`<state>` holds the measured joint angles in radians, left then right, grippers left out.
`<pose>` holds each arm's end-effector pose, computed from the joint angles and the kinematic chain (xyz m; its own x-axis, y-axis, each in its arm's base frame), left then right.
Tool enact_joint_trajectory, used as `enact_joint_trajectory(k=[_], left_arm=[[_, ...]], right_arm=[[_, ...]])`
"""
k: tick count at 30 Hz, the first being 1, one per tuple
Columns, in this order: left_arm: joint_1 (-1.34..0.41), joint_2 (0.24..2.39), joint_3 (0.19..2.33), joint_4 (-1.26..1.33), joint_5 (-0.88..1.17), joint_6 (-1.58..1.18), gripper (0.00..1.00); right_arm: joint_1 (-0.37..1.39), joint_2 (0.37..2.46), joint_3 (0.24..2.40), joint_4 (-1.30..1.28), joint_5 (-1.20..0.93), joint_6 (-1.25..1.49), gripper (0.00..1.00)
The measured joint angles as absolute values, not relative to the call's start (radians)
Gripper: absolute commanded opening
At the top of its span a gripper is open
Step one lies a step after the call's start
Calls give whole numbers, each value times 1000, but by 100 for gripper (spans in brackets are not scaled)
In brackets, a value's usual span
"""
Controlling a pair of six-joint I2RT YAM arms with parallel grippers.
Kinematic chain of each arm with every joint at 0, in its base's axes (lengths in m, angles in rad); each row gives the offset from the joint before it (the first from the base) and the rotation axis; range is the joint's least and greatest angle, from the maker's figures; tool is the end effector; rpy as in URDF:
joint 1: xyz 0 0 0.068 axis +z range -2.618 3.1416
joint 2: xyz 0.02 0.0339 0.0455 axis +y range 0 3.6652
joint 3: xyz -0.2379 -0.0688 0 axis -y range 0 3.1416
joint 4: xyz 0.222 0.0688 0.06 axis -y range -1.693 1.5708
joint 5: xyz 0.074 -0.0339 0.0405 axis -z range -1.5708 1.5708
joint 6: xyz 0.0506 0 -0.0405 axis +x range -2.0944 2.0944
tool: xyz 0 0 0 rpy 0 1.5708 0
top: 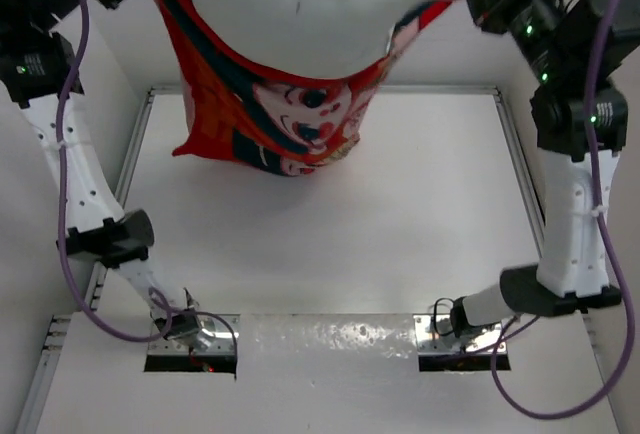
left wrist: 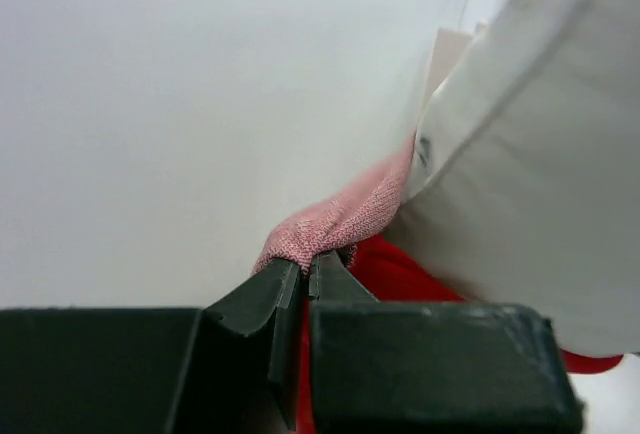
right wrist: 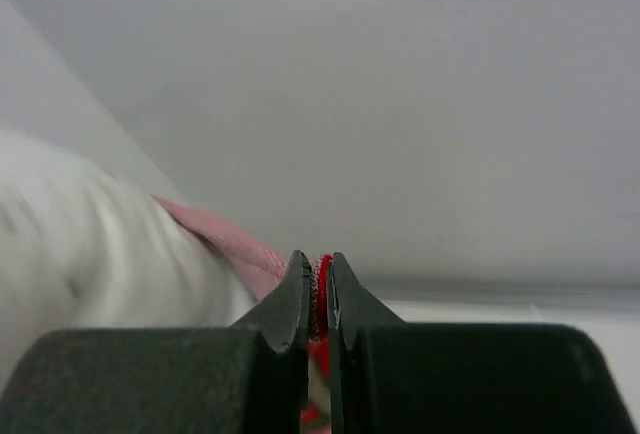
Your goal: Put the pillow into the pillowcase
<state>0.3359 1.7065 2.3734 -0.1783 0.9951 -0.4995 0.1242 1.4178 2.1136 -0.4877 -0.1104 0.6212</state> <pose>0.2776 0.0519 0.5813 0.1400 -0.2273 -0.9637 0.6686 0.7396 -0.0773 0.2348 0.0349 0.5627 0.0328 0.5871 -0.8089 -0.3064 0.7762 0.5509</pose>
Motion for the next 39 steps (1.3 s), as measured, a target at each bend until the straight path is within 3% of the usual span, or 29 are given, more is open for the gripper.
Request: enact_joint_trajectory(k=[2, 5, 7, 8, 10, 11, 12, 14, 16, 19, 24, 27, 30, 32, 36, 39], left_arm=[[338, 1833, 2664, -253, 1012, -458, 0], [246, 1575, 2165, -218, 929, -352, 0], [220, 1534, 2065, -240, 959, -357, 0], [231, 1596, 2182, -288, 966, -363, 0], [250, 1783, 2522, -376, 990, -349, 0], [237, 1809, 2540, -392, 971, -310, 0], [219, 1749, 2390, -371, 933, -270, 0], [202, 1566, 1971, -363, 879, -222, 0], [185, 1480, 1731, -426, 862, -172, 0], [166, 1483, 1634, -540, 820, -86, 0], [163, 1472, 1490, -623, 780, 13, 0], [169, 1568, 1620, -764, 806, -20, 0], [205, 1776, 2069, -676, 913, -245, 0], [253, 1795, 2218, -513, 921, -327, 0], [338, 1608, 2202, -279, 952, -425, 0], [368, 1576, 2331, -209, 984, -475, 0]], right_arm=[[137, 1531, 2353, -502, -140, 615, 0], [124, 1333, 1938, -300, -133, 636, 0], [97, 1257, 1777, -329, -142, 664, 0], [86, 1298, 1844, -372, -140, 662, 0], [80, 1497, 2192, -501, -154, 650, 0], [89, 1563, 2283, -508, -165, 640, 0], [93, 1571, 2255, -480, -165, 630, 0], [85, 1438, 1929, -401, -173, 649, 0], [82, 1292, 1588, -289, -161, 673, 0], [77, 1261, 1472, -369, -137, 669, 0], [74, 1263, 1335, -284, -159, 704, 0], [85, 1355, 1449, -390, -196, 739, 0], [98, 1583, 1913, -474, -256, 761, 0], [107, 1687, 2198, -488, -251, 756, 0], [113, 1429, 1959, -302, -215, 769, 0], [102, 1424, 2171, -319, -203, 764, 0]])
